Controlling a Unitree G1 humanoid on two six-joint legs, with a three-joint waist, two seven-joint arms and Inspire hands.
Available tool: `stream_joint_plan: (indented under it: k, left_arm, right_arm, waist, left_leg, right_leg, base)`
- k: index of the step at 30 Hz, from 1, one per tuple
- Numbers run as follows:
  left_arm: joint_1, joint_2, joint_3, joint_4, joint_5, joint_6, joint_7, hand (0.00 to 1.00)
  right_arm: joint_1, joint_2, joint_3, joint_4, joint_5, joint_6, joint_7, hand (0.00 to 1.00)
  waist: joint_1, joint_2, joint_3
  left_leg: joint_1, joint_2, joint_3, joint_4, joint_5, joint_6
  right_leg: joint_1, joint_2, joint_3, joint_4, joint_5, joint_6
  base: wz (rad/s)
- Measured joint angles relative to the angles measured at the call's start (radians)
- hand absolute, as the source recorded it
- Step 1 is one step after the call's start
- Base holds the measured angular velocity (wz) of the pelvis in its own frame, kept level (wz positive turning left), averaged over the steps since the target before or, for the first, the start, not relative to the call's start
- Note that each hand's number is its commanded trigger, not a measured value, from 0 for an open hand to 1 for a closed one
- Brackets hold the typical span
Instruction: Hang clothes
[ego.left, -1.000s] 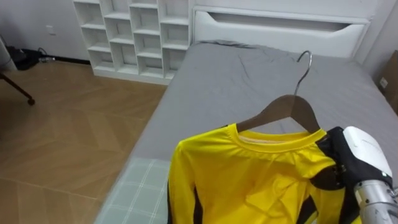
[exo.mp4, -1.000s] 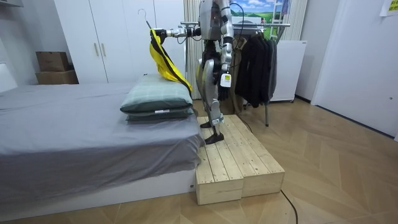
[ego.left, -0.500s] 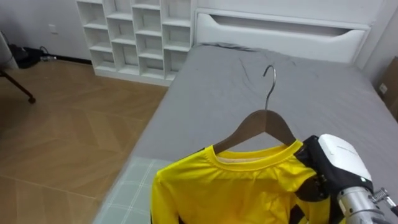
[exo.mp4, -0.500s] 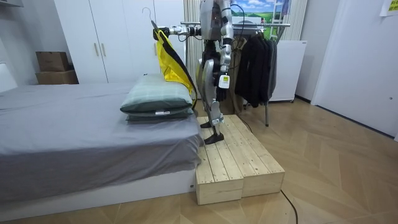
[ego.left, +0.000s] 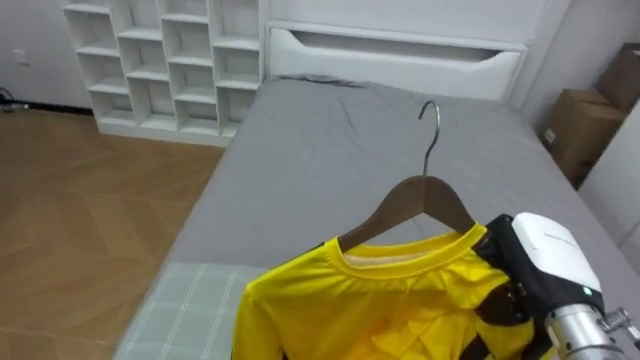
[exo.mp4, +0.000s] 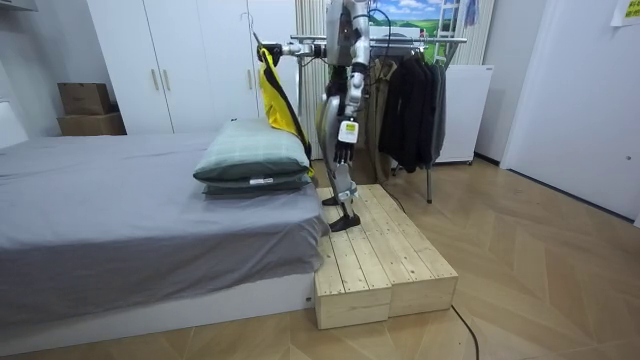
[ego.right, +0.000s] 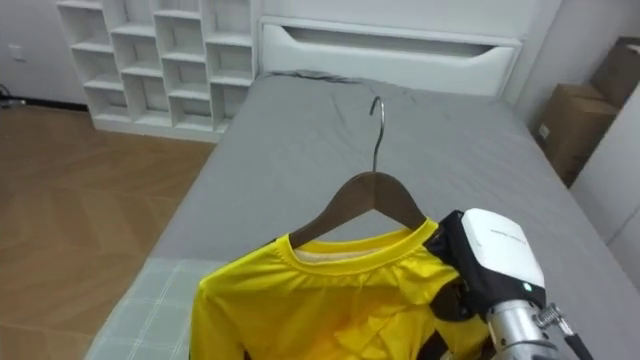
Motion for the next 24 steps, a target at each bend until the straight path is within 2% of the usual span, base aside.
stream_joint_plan:
  k: [1, 2, 3, 4, 6, 8, 10, 11, 13, 14, 15, 16, 17, 19, 20, 21, 22, 23, 24]
  left_arm:
    - [-0.001, -0.006, 0.002, 0.0, 0.0, 0.002, 0.005, 0.0]
    - [-0.002, -0.009, 0.002, -0.001, 0.0, 0.002, 0.007, 0.0]
    - [0.0, -0.01, 0.001, 0.0, 0.006, 0.002, 0.011, 0.0]
    - [0.0, -0.01, 0.001, 0.0, 0.01, 0.002, 0.011, 0.0]
    - [-0.001, -0.01, -0.018, -0.002, 0.037, 0.003, 0.013, 0.0]
    - [-0.007, -0.008, -0.032, -0.002, 0.08, 0.003, 0.013, 0.0]
    - [-0.024, -0.006, -0.054, 0.008, 0.087, 0.004, 0.018, 0.0]
    - [-0.028, -0.004, -0.066, 0.009, 0.088, 0.005, 0.025, 0.0]
    - [-0.038, 0.002, -0.095, 0.011, 0.088, 0.006, 0.036, 0.0]
    - [-0.041, 0.001, -0.096, 0.013, 0.088, 0.007, 0.036, 0.0]
    - [-0.041, 0.001, -0.097, 0.019, 0.087, 0.013, 0.036, 0.0]
    - [-0.042, 0.001, -0.099, 0.02, 0.087, 0.025, 0.036, 0.0]
    - [-0.041, 0.002, -0.099, 0.02, 0.087, 0.031, 0.036, 0.0]
    - [-0.039, 0.005, -0.106, 0.028, 0.086, 0.057, 0.036, 0.0]
    - [-0.036, 0.005, -0.106, 0.029, 0.085, 0.064, 0.036, 0.0]
    - [-0.035, 0.005, -0.106, 0.035, 0.084, 0.074, 0.036, 0.0]
    - [-0.035, 0.005, -0.106, 0.039, 0.085, 0.083, 0.036, 0.0]
    - [-0.035, 0.005, -0.108, 0.042, 0.086, 0.099, 0.036, 0.0]
    - [-0.034, 0.001, -0.108, 0.046, 0.086, 0.113, 0.036, 0.0]
  right_arm:
    - [0.004, 0.001, 0.0, 0.0, 0.0, -0.004, -0.002, 1.0]
    - [0.008, 0.001, 0.0, 0.0, 0.0, -0.007, -0.004, 1.0]
    - [0.017, 0.001, 0.0, 0.0, 0.003, -0.009, -0.004, 1.0]
    - [0.02, 0.001, 0.0, 0.0, 0.007, -0.009, -0.005, 1.0]
    - [0.027, 0.002, 0.0, 0.004, 0.043, -0.009, -0.01, 1.0]
    - [0.028, 0.003, -0.001, 0.004, 0.058, -0.009, -0.024, 1.0]
    - [0.03, 0.003, -0.005, 0.005, 0.056, -0.006, -0.053, 1.0]
    - [0.034, 0.003, -0.007, 0.005, 0.058, -0.006, -0.061, 1.0]
    - [0.056, 0.003, -0.012, 0.005, 0.07, -0.003, -0.079, 1.0]
    - [0.061, 0.003, -0.013, 0.005, 0.07, -0.003, -0.082, 1.0]
    - [0.063, 0.003, -0.009, 0.005, 0.071, -0.003, -0.087, 1.0]
    - [0.064, 0.004, -0.005, 0.006, 0.075, -0.003, -0.095, 1.0]
    - [0.064, 0.004, -0.003, 0.005, 0.073, -0.003, -0.097, 1.0]
    - [0.062, 0.005, 0.001, 0.005, 0.056, -0.003, -0.097, 1.0]
    - [0.062, 0.006, 0.003, 0.005, 0.053, -0.003, -0.097, 1.0]
    - [0.062, 0.01, 0.007, 0.006, 0.052, -0.002, -0.097, 1.0]
    - [0.062, 0.015, 0.01, 0.006, 0.047, -0.002, -0.097, 1.0]
    - [0.062, 0.02, 0.017, 0.006, 0.035, -0.002, -0.096, 1.0]
    - [0.064, 0.021, 0.021, 0.011, 0.03, -0.002, -0.094, 1.0]
  waist:
    - [-0.001, 0.005, -0.0019]
    - [-0.002, 0.006, -0.0029]
    - [-0.006, 0.008, -0.0035]
    - [-0.006, 0.007, -0.0023]
    - [-0.015, 0.007, -0.002]
    - [-0.044, 0.006, -0.0011]
    - [-0.09, 0.006, 0.0009]
    - [-0.109, 0.007, 0.0015]
    - [-0.131, 0.009, 0.0034]
    - [-0.131, 0.011, 0.0042]
    - [-0.126, 0.016, 0.004]
    - [-0.125, 0.023, 0.007]
    - [-0.124, 0.025, 0.0082]
    - [-0.099, 0.021, 0.0093]
    - [-0.089, 0.021, 0.0096]
    - [-0.072, 0.022, 0.011]
    - [-0.071, 0.023, 0.0117]
    - [-0.072, 0.027, 0.0135]
    - [-0.061, 0.041, 0.0224]
  left_leg:
    - [0.002, 0.0, 0.0, -0.002, 0.0, -0.001]
    - [0.006, 0.0, 0.002, -0.007, 0.0, -0.001]
    - [0.02, -0.002, -0.001, -0.024, 0.0, -0.002]
    - [0.029, -0.003, -0.004, -0.029, -0.001, -0.003]
    - [0.055, -0.013, -0.052, -0.056, -0.005, -0.009]
    - [0.06, -0.023, -0.066, -0.067, -0.005, -0.008]
    - [0.068, -0.037, -0.054, -0.094, -0.008, -0.003]
    - [0.068, -0.039, -0.044, -0.097, -0.012, 0.002]
    - [0.076, -0.047, 0.019, -0.106, -0.023, 0.015]
    - [0.081, -0.048, 0.043, -0.111, -0.026, 0.017]
    - [0.089, -0.047, 0.093, -0.113, -0.034, 0.02]
    - [0.095, -0.041, 0.145, -0.112, -0.042, 0.023]
    - [0.097, -0.037, 0.171, -0.111, -0.045, 0.023]
    - [0.101, -0.034, 0.288, -0.11, -0.057, 0.023]
    - [0.101, -0.034, 0.312, -0.11, -0.061, 0.024]
    - [0.101, -0.032, 0.348, -0.111, -0.067, 0.027]
    - [0.099, -0.028, 0.372, -0.111, -0.069, 0.027]
    - [0.097, -0.012, 0.433, -0.121, -0.072, 0.03]
    - [0.108, -0.003, 0.479, -0.123, -0.075, 0.03]
  right_leg:
    - [-0.018, 0.01, 0.04, 0.003, -0.001, -0.001]
    - [-0.027, 0.015, 0.06, 0.004, 0.0, -0.004]
    - [-0.041, 0.025, 0.105, 0.01, 0.003, -0.006]
    - [-0.05, 0.03, 0.128, 0.019, 0.004, -0.006]
    - [-0.083, 0.052, 0.22, 0.044, 0.009, -0.003]
    - [-0.112, 0.062, 0.273, 0.058, 0.015, 0.006]
    - [-0.148, 0.064, 0.323, 0.067, 0.029, 0.021]
    - [-0.156, 0.064, 0.331, 0.069, 0.032, 0.025]
    - [-0.183, 0.068, 0.375, 0.069, 0.049, 0.043]
    - [-0.191, 0.067, 0.371, 0.069, 0.057, 0.047]
    - [-0.212, 0.062, 0.34, 0.07, 0.078, 0.051]
    - [-0.237, 0.058, 0.293, 0.069, 0.109, 0.048]
    - [-0.248, 0.056, 0.262, 0.069, 0.125, 0.043]
    - [-0.311, 0.043, 0.124, 0.061, 0.187, 0.01]
    - [-0.323, 0.042, 0.087, 0.047, 0.209, -0.003]
    - [-0.33, 0.043, 0.021, 0.009, 0.254, -0.029]
    - [-0.328, 0.044, -0.014, -0.02, 0.278, -0.042]
    - [-0.323, 0.047, -0.072, -0.063, 0.313, -0.056]
    - [-0.333, 0.026, -0.15, 0.009, 0.257, -0.059]
  base:
    - [-0.96]
    - [-1.04]
    - [-0.86]
    - [-1.16]
    - [-1.24]
    - [-0.96]
    - [-0.79]
    - [-0.68]
    - [-0.79]
    - [-1.14]
    - [-1.32]
    - [-1.35]
    - [-1.37]
    - [-1.55]
    - [-1.68]
    - [-1.29]
    - [-1.38]
    - [-1.03]
    - [-1.07]
